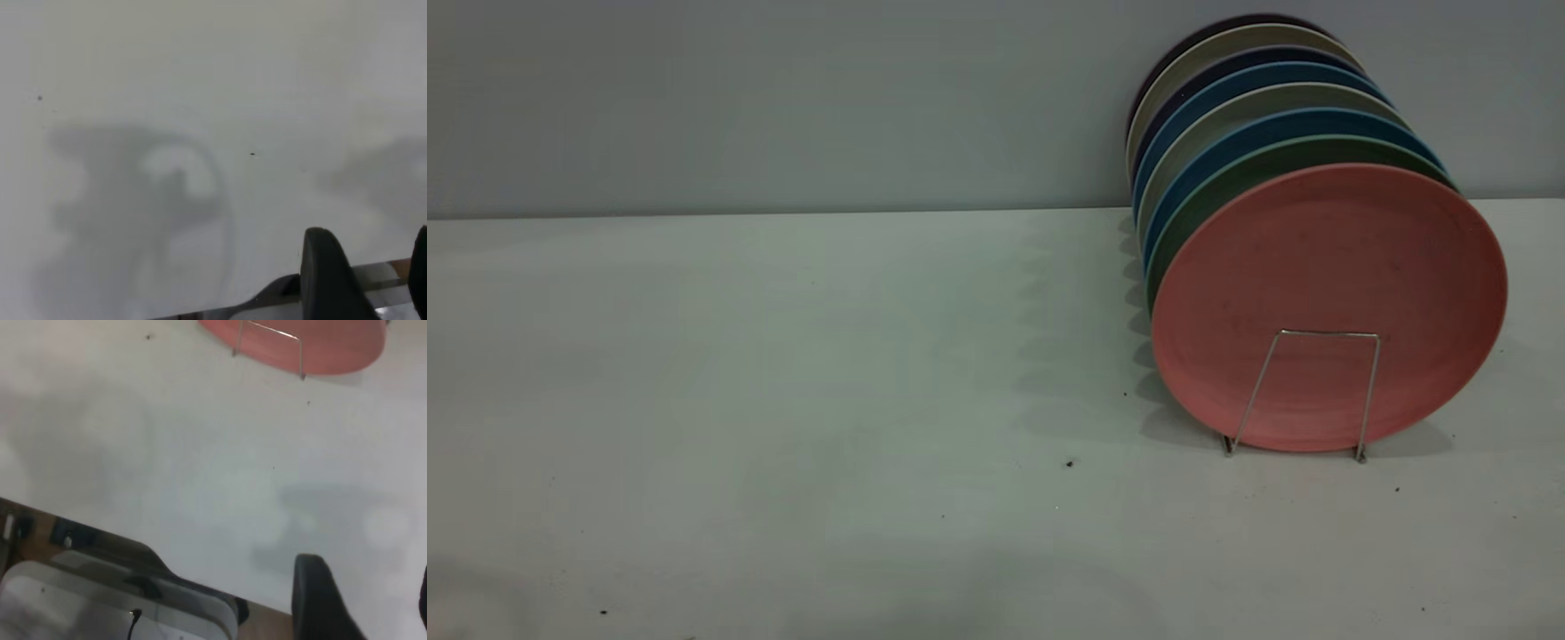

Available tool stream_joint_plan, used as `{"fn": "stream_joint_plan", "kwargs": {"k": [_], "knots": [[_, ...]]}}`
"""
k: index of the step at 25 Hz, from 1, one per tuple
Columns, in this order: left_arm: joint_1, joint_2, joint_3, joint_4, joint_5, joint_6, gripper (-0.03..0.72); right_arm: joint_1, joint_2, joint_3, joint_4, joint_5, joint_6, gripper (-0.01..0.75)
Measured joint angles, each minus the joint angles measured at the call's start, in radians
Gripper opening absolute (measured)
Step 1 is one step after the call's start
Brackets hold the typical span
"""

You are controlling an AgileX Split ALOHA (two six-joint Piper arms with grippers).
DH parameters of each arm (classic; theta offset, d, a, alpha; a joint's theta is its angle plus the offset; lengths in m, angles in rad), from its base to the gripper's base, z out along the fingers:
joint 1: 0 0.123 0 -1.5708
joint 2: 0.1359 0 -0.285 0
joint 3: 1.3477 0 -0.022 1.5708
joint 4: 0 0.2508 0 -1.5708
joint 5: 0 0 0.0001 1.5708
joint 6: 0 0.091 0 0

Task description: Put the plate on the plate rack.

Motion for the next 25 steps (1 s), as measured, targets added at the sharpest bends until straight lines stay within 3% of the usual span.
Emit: {"fn": "stream_joint_plan", "kwargs": {"k": [7, 14, 25], "knots": [[0.0, -0.237, 0.111, -0.021, 0.045, 0.01, 0.334, 0.0, -0.316, 0.227, 0.0, 0.008, -0.016, 0.385], [0.0, -0.506, 0.247, -0.023, 0.149, 0.011, 0.334, 0.0, -0.551, 0.357, -0.02, 0.004, -0.03, 0.385], [0.0, -0.76, 0.386, -0.023, 0.156, -0.019, 0.334, 0.0, -0.748, 0.546, -0.07, -0.064, -0.035, 0.385]]}}
